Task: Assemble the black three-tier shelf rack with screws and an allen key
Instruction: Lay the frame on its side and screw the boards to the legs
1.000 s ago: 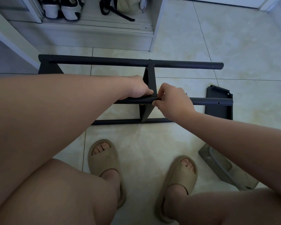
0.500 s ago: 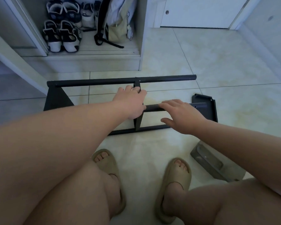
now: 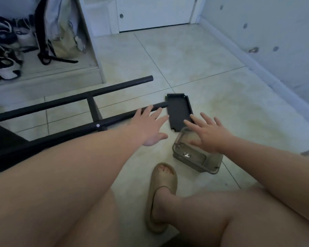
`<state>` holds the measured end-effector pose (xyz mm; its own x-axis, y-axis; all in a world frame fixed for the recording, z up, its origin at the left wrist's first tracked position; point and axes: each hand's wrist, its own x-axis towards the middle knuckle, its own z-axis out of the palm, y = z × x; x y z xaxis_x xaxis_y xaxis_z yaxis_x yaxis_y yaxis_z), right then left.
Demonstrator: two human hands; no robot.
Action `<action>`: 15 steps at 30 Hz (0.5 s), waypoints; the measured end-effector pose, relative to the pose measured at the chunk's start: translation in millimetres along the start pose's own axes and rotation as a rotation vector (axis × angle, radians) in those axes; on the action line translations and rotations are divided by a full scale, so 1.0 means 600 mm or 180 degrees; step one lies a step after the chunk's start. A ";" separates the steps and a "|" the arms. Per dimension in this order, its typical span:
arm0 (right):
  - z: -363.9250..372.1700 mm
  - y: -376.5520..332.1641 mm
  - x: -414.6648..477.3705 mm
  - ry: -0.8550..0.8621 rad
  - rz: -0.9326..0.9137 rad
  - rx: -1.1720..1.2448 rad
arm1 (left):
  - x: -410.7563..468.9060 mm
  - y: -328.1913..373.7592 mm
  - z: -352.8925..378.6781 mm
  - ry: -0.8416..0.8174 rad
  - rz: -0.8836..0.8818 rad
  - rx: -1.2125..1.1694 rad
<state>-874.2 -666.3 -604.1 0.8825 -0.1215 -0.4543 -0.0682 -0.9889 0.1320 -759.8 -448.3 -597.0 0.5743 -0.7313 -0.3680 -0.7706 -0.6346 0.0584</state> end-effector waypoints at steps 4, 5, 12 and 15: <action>0.066 0.078 0.015 -0.0338 0.0258 -0.0039 | 0.074 0.064 0.039 -0.0293 0.0369 0.0092; 0.085 0.094 0.024 -0.0428 0.0288 -0.0038 | 0.092 0.075 0.051 -0.0358 0.0440 0.0080; 0.205 0.118 0.112 -0.0688 -0.0090 0.0337 | 0.198 0.094 0.164 -0.0949 0.0192 -0.1020; 0.256 0.113 0.158 -0.0803 -0.0116 0.0701 | 0.232 0.095 0.219 -0.0985 -0.0283 -0.1967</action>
<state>-866.9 -757.8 -773.7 0.7451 -0.0759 -0.6626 -0.1620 -0.9843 -0.0695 -760.3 -553.4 -766.7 0.4520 -0.6234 -0.6380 -0.3732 -0.7818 0.4995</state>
